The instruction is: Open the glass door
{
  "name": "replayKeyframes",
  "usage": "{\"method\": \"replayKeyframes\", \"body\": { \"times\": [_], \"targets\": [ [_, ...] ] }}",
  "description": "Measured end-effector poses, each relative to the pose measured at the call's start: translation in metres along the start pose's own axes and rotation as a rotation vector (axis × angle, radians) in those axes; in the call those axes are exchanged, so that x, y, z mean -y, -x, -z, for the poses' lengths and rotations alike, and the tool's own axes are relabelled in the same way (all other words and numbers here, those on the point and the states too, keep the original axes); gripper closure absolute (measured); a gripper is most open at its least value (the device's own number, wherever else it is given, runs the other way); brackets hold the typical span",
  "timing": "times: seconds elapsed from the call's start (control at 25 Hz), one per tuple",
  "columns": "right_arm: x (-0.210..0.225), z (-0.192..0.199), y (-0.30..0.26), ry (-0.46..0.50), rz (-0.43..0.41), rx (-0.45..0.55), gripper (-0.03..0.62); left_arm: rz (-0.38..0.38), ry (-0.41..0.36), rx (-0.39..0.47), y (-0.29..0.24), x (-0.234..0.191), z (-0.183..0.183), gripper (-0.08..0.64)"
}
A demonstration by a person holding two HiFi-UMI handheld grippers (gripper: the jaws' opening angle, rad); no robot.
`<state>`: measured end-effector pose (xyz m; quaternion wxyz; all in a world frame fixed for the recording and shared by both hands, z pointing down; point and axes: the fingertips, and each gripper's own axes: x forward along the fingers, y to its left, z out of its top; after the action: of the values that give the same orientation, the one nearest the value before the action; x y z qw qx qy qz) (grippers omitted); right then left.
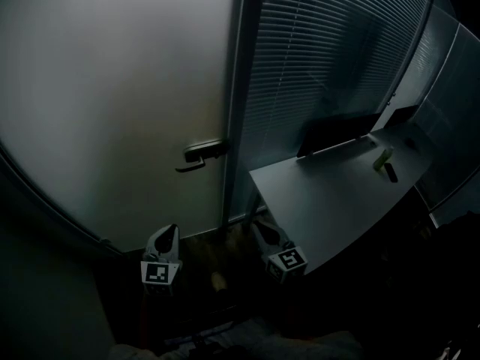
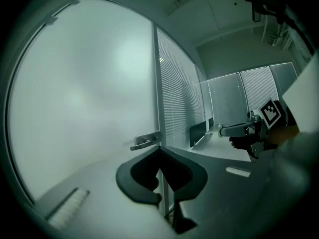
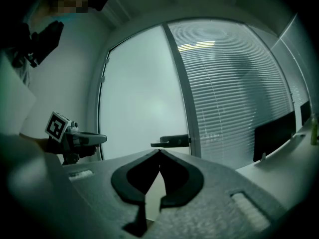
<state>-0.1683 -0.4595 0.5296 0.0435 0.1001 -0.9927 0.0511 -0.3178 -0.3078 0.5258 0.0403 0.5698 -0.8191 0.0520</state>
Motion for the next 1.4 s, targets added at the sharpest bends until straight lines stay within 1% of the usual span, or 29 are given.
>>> {"method": "replayKeyframes", "body": {
  "times": [0.12, 0.28, 0.44, 0.6, 0.68, 0.8, 0.84, 0.96, 1.12, 1.28, 1.4],
  "targets": [
    [0.014, -0.008, -0.018, -0.016, 0.002, -0.003, 0.595, -0.009, -0.022, -0.007, -0.021, -0.012, -0.010, 0.557],
    [0.031, -0.011, -0.038, -0.023, 0.001, -0.012, 0.595, -0.011, -0.106, -0.027, -0.049, -0.023, -0.016, 0.557],
    [0.052, -0.012, -0.053, -0.036, 0.031, -0.027, 0.595, -0.005, -0.187, -0.033, -0.075, -0.031, -0.028, 0.555],
    [0.064, -0.011, -0.069, -0.051, 0.034, -0.033, 0.595, 0.010, -0.261, -0.039, -0.102, -0.038, -0.036, 0.555],
    [0.069, -0.006, -0.075, -0.055, 0.026, -0.031, 0.595, 0.016, -0.299, -0.052, -0.114, -0.041, -0.035, 0.555],
    [0.075, -0.005, -0.082, -0.059, 0.027, -0.027, 0.595, 0.027, -0.342, -0.105, -0.133, -0.048, -0.015, 0.554],
    [0.077, -0.004, -0.084, -0.061, 0.029, -0.027, 0.595, 0.033, -0.364, -0.113, -0.139, -0.050, -0.013, 0.528],
    [0.084, -0.003, -0.086, -0.069, 0.042, -0.022, 0.595, 0.067, -0.477, -0.114, -0.156, -0.048, -0.021, 0.479],
    [0.090, -0.005, -0.089, -0.089, 0.069, -0.034, 0.595, 0.133, -0.616, -0.174, -0.179, -0.048, -0.011, 0.433],
    [0.097, 0.003, -0.090, -0.096, 0.064, -0.025, 0.595, 0.203, -0.687, -0.252, -0.197, -0.049, 0.006, 0.393],
    [0.101, 0.003, -0.091, -0.106, 0.072, -0.032, 0.595, 0.222, -0.751, -0.299, -0.208, -0.052, 0.017, 0.373]
  ]
}}
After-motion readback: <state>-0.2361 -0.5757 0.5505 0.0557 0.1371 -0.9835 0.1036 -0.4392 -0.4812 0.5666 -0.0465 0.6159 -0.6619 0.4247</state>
